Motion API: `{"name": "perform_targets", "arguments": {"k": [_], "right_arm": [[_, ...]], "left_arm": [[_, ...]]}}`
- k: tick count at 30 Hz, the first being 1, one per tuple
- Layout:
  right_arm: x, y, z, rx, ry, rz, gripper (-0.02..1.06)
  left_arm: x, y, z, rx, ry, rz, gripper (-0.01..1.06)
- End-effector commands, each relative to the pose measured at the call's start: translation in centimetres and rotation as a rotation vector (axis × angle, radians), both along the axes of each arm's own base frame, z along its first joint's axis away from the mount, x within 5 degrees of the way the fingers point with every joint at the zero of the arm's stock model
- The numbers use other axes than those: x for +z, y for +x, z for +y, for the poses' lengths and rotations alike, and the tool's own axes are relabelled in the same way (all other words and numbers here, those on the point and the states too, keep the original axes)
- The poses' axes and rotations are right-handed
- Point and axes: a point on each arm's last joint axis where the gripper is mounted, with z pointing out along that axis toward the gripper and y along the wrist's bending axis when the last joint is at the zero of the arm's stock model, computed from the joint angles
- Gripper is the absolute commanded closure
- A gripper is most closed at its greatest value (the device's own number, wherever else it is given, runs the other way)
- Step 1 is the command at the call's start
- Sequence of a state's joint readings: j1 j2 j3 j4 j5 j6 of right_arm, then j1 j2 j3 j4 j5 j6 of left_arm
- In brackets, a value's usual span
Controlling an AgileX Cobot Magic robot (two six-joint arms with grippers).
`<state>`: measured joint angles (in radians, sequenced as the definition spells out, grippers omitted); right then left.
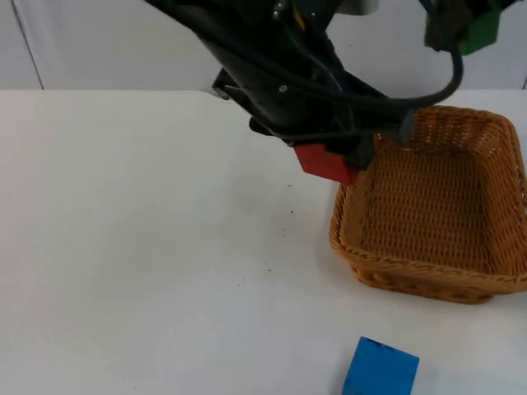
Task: Pick up one cube with each hand and place exactly two cubes into the same basket, leaving the remaining cube outside.
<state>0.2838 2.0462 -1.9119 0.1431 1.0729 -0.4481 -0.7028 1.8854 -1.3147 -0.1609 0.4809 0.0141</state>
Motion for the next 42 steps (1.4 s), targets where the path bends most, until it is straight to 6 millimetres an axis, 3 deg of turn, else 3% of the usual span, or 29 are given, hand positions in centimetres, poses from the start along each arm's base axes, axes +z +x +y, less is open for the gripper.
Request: {"name": "perform_targets", "arguments": {"k": [1,6,10,17,23,34,42], "right_arm": [[0.3,-0.7,-0.6,-0.011,-0.001,-0.04,1.05],[-1.5,-0.9,-1.4,-0.036,-0.004,-0.035,1.05],[-3.2,-0.6,-2.3,-0.071,0.003,-0.059,1.05],[-3.2,0.0,-2.3,-0.087,0.026,-0.126,1.05],[-3.8,0.5,-2.2,-0.095,0.033,-0.152,1.05],[-8.2,2.1,-1.6,-0.126,0.066,-0.106,1.05],[-11.8,3.0,-1.4,-0.144,0.068,-0.079,1.05]], "left_arm": [[0.1,0.2,-0.5,-0.003,-0.019,-0.009,1.05],[0.0,0.6,-1.5,-0.034,-0.025,-0.022,1.05],[-0.7,0.0,-3.6,-0.111,-0.011,-0.04,1.05],[-2.1,0.1,-5.7,-0.185,0.014,-0.062,1.05],[-3.6,0.7,-6.2,-0.185,0.023,-0.063,1.05],[-5.1,1.9,-7.1,-0.151,-0.044,-0.168,1.05],[-7.9,2.5,-7.4,-0.159,-0.022,-0.187,1.05]]}}
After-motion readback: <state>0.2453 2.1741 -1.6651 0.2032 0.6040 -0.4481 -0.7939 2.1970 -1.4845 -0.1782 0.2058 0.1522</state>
